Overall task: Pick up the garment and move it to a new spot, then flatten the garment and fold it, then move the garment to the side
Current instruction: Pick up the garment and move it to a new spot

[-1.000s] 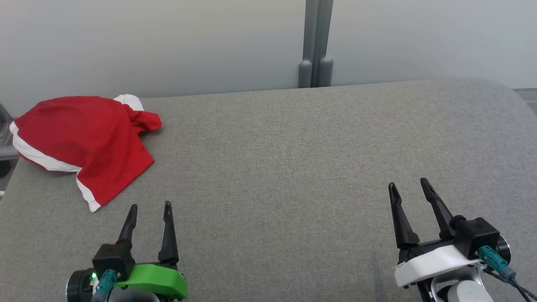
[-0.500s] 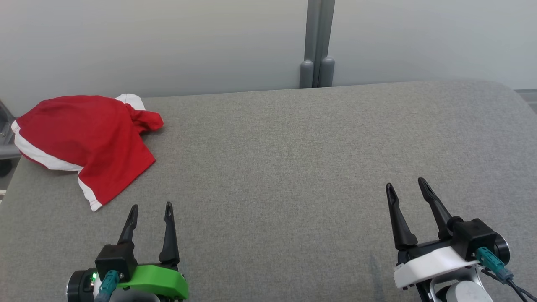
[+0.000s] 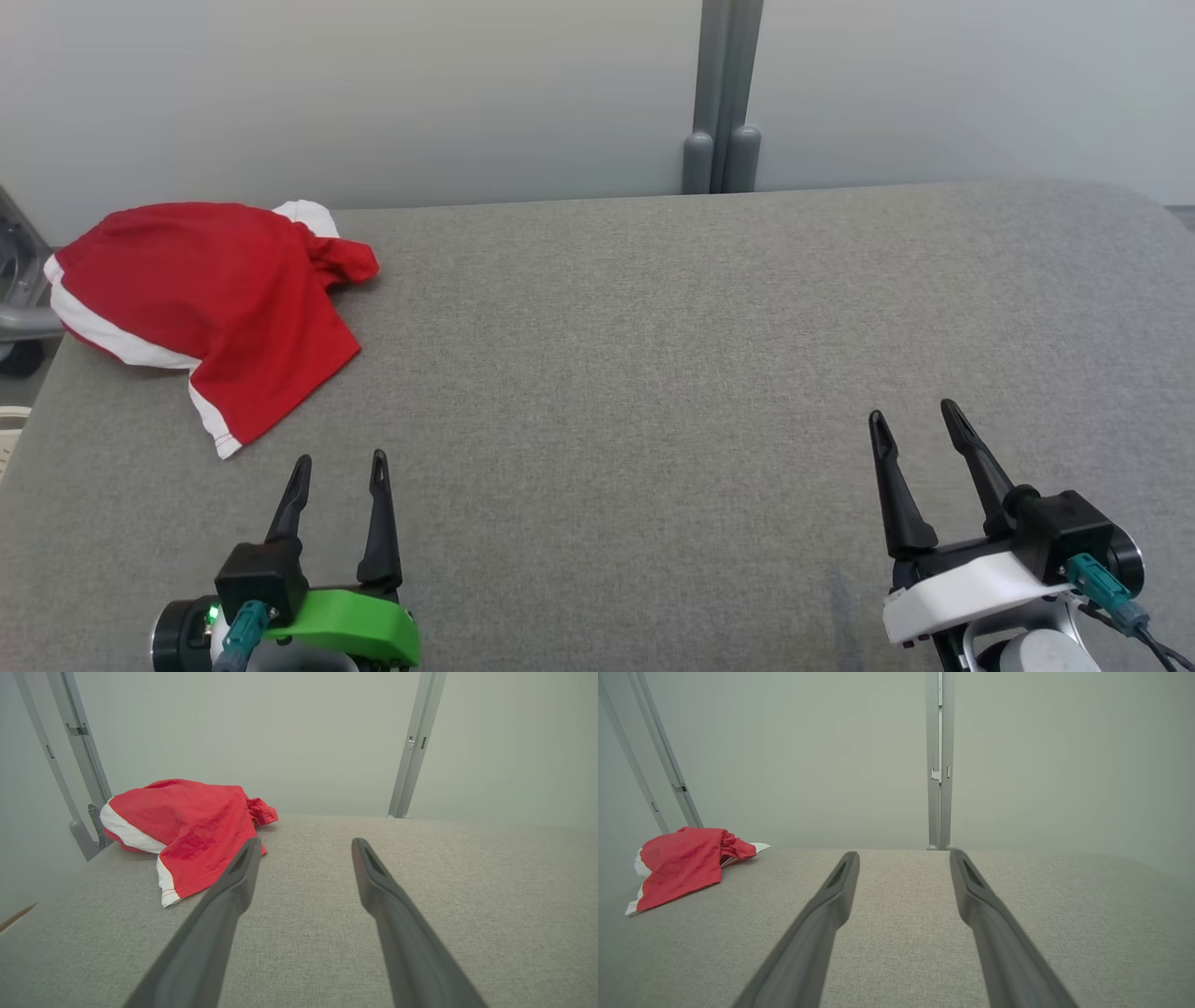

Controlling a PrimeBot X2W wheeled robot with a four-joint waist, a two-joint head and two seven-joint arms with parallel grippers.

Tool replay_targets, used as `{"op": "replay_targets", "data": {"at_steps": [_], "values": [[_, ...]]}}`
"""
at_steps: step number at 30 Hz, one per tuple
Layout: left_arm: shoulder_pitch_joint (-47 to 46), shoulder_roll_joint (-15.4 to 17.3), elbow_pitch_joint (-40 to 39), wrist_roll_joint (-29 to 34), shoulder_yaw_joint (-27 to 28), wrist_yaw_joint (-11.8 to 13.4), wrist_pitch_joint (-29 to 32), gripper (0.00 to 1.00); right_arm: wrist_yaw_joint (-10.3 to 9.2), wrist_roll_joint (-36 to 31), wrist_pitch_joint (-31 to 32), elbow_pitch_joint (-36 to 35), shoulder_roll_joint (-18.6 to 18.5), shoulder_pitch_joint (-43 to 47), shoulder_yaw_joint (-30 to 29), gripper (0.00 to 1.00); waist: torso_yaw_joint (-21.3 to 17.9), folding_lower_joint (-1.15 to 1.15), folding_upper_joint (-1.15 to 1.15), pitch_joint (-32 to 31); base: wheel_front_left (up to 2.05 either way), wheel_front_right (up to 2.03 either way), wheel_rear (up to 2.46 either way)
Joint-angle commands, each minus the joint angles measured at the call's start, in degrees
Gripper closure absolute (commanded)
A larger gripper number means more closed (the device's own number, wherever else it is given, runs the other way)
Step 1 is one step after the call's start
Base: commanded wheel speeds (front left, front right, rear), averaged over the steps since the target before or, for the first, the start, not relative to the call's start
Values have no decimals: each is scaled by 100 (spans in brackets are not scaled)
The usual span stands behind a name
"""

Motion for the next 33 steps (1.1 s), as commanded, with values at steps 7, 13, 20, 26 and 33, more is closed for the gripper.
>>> {"op": "replay_targets", "data": {"at_steps": [7,13,20,26,33], "values": [[-126,33,9,-6,-5,2,-16,0,2,20,-21,-54,-25,119,-123,0,748,0,0,1,0,0,0],[-115,32,-5,16,39,19,-15,0,2,35,-21,-88,-24,154,-150,0,1472,0,0,-17,0,0,0],[0,29,-25,48,160,-15,-9,0,2,87,-21,-90,-25,132,-36,0,2393,0,0,-37,0,0,0],[164,25,-247,-82,328,91,-9,0,2,23,-21,53,-26,-196,311,0,2532,0,0,151,0,0,0],[269,25,-390,-140,363,175,-9,0,2,22,-21,183,-27,-382,442,0,2551,0,0,189,0,0,0]]}}
